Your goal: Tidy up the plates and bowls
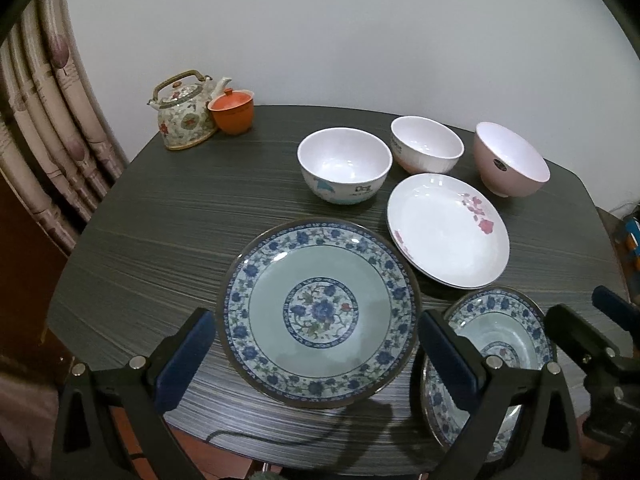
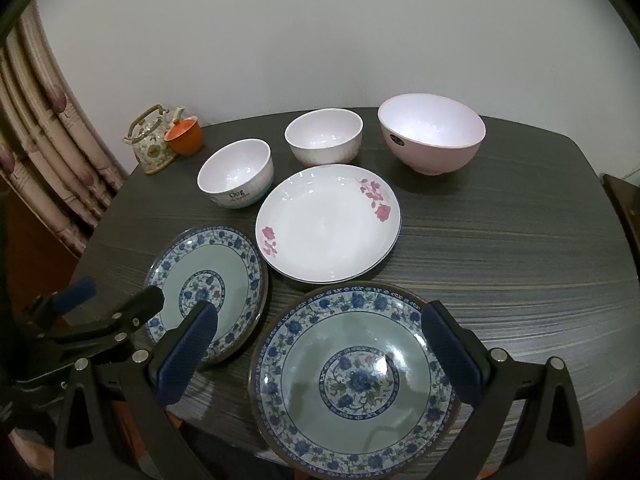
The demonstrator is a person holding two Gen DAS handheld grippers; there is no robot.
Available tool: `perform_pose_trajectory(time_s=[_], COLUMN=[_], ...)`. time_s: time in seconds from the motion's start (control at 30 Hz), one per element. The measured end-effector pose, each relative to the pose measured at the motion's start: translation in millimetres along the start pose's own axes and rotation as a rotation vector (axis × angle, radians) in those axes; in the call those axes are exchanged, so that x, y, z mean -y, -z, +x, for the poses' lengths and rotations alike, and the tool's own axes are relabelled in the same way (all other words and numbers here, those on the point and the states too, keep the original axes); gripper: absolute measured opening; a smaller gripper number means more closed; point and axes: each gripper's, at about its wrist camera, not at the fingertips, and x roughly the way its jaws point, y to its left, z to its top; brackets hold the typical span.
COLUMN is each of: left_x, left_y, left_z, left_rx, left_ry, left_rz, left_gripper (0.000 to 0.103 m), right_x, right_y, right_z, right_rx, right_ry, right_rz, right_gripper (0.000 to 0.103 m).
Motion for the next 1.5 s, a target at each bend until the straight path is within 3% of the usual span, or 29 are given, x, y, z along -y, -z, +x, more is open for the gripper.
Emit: perform_pose_trajectory(time_s=[0.57,0.73,1.17,1.27,1.5], left_x=[-34.8,-48.1,-98.3,-109.9,-133.0], left_y=[6.8,8.5,10.0,9.6,8.5], left_z=[19.0,28.2,54.6,63.8,82.9], left_rx=[0.01,-0.006,-0.096,-0.137,-0.214], left_ry=[-0.089,-0.088,-0.03,0.02,0.103], left_rz=[-0.024,-0.044,-0.176,-0.223,-0.314], left_gripper=[0.103,0.103,0.1,0.089,0.077], right_x=[-12.3,-15.5,-20.2,-24.2,-33.3], right_y=[9.3,10.9,6.1,2.0,-8.9], right_z=[3.1,8.7,45.6,56.5,90.8], right_rx=[0.038,0.032,-0.078,-0.106,-0.201], right_ry=[0.04,0.016,-0.199,-0.23,-0.283], right_rz=[-0.056,-0.065,-0.024,-0.027,-0.026], right_gripper=[0.101,0.096,0.074,0.068,0.055])
